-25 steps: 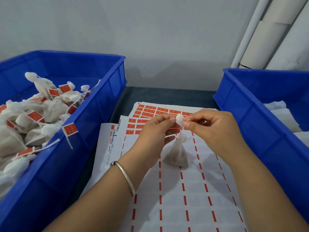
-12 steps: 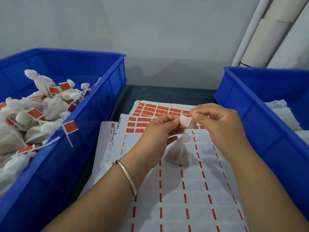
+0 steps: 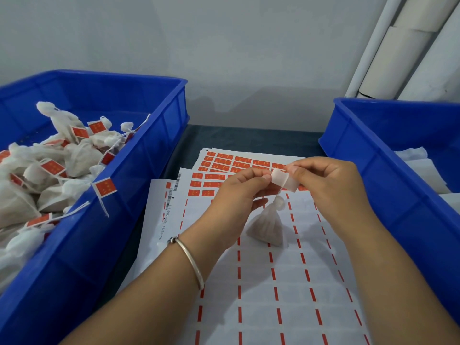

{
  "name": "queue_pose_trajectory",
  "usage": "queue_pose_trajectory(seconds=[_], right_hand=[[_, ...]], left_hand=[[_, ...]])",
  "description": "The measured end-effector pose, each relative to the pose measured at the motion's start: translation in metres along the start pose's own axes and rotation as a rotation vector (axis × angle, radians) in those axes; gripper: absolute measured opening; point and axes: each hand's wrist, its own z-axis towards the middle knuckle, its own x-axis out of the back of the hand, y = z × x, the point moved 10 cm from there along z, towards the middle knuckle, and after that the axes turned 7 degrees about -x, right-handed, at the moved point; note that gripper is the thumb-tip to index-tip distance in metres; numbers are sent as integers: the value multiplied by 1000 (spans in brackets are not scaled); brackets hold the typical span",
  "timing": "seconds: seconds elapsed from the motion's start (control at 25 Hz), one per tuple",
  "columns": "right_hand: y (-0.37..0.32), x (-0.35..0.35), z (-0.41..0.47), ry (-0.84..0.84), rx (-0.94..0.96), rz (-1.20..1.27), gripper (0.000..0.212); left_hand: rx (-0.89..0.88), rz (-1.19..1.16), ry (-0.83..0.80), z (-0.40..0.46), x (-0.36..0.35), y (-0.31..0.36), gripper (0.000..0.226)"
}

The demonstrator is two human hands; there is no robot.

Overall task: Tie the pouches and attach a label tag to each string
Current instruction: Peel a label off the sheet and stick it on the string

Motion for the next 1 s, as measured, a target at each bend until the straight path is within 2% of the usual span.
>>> queue_pose_trajectory(seconds=[0.32, 0.68, 1.0], right_hand=[[0, 4, 2, 11, 2, -22, 26], [6, 0, 4, -61, -68, 86, 20], [16, -1, 4, -69, -164, 183, 14]], left_hand=[[-91, -18, -114, -5, -13, 10, 13], [-212, 197, -114, -8, -12, 19, 22], [-312, 265, -140, -8, -13, 27, 21]])
